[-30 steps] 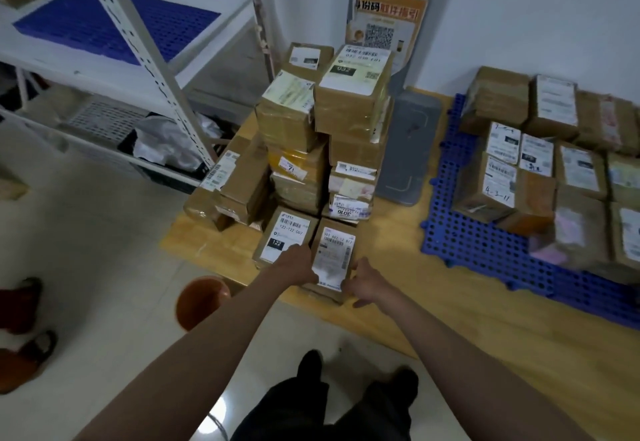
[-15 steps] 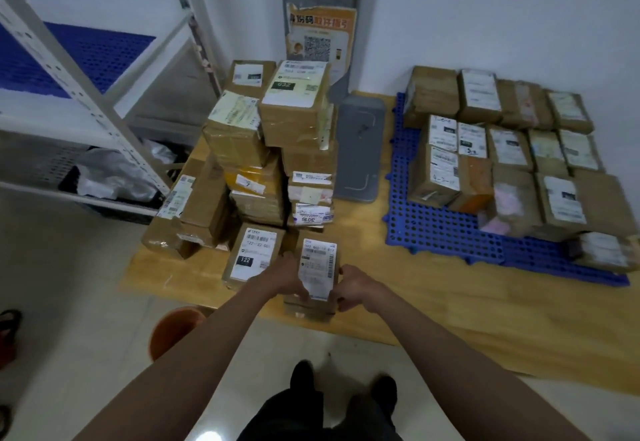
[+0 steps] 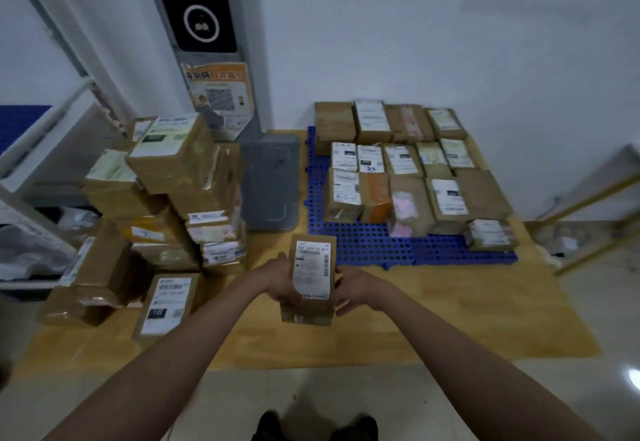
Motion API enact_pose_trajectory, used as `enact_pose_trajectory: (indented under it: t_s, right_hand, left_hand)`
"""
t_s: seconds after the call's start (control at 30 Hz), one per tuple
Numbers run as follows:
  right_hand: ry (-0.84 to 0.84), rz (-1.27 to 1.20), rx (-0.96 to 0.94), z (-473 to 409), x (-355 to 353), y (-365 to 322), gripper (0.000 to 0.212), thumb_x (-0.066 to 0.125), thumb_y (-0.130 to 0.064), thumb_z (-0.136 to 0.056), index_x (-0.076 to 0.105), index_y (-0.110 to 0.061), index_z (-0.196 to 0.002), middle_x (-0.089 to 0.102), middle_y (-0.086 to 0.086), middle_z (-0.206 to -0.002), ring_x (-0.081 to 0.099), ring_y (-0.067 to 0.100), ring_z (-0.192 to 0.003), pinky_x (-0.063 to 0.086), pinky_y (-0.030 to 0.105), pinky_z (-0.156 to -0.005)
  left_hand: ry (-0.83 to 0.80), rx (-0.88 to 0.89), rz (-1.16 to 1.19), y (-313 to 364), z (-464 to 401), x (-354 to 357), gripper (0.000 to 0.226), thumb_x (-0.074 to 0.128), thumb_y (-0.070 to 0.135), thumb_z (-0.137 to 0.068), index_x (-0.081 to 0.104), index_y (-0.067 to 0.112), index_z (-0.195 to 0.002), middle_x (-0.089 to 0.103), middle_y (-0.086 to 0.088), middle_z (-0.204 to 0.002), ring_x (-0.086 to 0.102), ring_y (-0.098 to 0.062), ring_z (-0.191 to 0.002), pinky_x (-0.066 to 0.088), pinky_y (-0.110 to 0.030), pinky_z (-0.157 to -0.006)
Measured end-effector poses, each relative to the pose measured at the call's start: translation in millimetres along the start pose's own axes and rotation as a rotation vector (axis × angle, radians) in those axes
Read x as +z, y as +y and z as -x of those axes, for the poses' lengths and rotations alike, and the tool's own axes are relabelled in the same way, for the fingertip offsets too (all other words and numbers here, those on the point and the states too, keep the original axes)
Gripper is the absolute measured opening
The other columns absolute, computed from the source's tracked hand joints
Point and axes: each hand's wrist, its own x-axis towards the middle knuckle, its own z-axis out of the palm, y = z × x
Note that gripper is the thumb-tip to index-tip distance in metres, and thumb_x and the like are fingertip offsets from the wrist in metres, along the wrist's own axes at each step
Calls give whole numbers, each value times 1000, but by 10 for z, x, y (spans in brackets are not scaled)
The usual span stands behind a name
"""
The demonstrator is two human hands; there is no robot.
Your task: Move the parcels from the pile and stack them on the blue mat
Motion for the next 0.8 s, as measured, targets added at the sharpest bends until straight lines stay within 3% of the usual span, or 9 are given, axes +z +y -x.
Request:
enact_pose_trajectory:
  t_s: [0.17, 0.27, 0.33, 0.37, 0.43, 0.47, 0.7, 0.8]
  right_hand:
    - [84, -12, -76, 213, -705, 166, 67, 72, 5, -75, 48, -19, -133, 60, 5, -124, 65, 26, -102, 60, 42, -82]
    - [132, -11, -111, 313, -1072, 264, 66, 73, 4, -75, 50, -20, -132, 62, 5, -123, 65, 25, -102, 60, 41, -82]
    - [154, -23, -136, 381, -1280, 321, 66, 73, 3, -76, 47, -23, -131, 61, 3, -123, 65, 25, -103, 60, 39, -80]
    - [166, -28, -150, 419, -1376, 344, 65, 73, 1, -77, 47, -24, -130, 61, 1, -120, 65, 24, -103, 60, 38, -78]
    - [202, -38, -175, 471, -1554, 381, 62, 76, -4, -77, 50, -24, -129, 61, -2, -113, 65, 23, -101, 60, 37, -77]
    - [219, -43, -181, 489, -1635, 399, 62, 78, -7, -77, 50, -24, -129, 60, -2, -112, 65, 23, -100, 60, 36, -77]
    - [277, -19, -198, 520, -2148, 311, 64, 79, -3, -76, 45, -31, -123, 57, 4, -127, 61, 24, -109, 57, 47, -88]
    - [326, 60, -187, 538, -2390, 170, 64, 74, -2, -80, 47, -23, -133, 57, 7, -129, 61, 27, -110, 57, 48, -86]
  left_hand:
    - [3, 134, 20, 737, -180, -44, 79, 87, 15, -66, 40, 14, -129, 50, -4, -128, 58, -20, -107, 61, -33, -72]
    - [-14, 189, 43, 1133, -271, -49, 71, 90, 17, -63, 41, 28, -113, 51, 13, -104, 54, -5, -90, 51, -8, -56]
    - [-19, 214, 30, 1351, -363, -39, 79, 92, 19, -61, 36, 27, -117, 47, 20, -100, 50, -6, -94, 44, -3, -56]
    - [-18, 222, 11, 1447, -419, -31, 85, 92, 21, -61, 36, 22, -125, 49, 17, -109, 50, -10, -103, 47, -5, -67]
    - [11, 221, -53, 1624, -501, -23, 100, 92, 26, -61, 32, 9, -138, 49, 1, -133, 50, -21, -120, 50, -27, -93]
    - [17, 218, -80, 1706, -536, -21, 106, 93, 28, -60, 29, 7, -141, 47, -5, -138, 49, -24, -123, 48, -35, -99]
    - [5, 368, -93, 2231, -836, -181, 105, 93, 26, -60, 30, 13, -143, 49, -6, -138, 49, -25, -125, 45, -38, -102]
    - [-11, 434, -105, 2458, -998, -333, 98, 92, 22, -62, 35, 15, -141, 52, -3, -134, 53, -24, -119, 49, -35, -92]
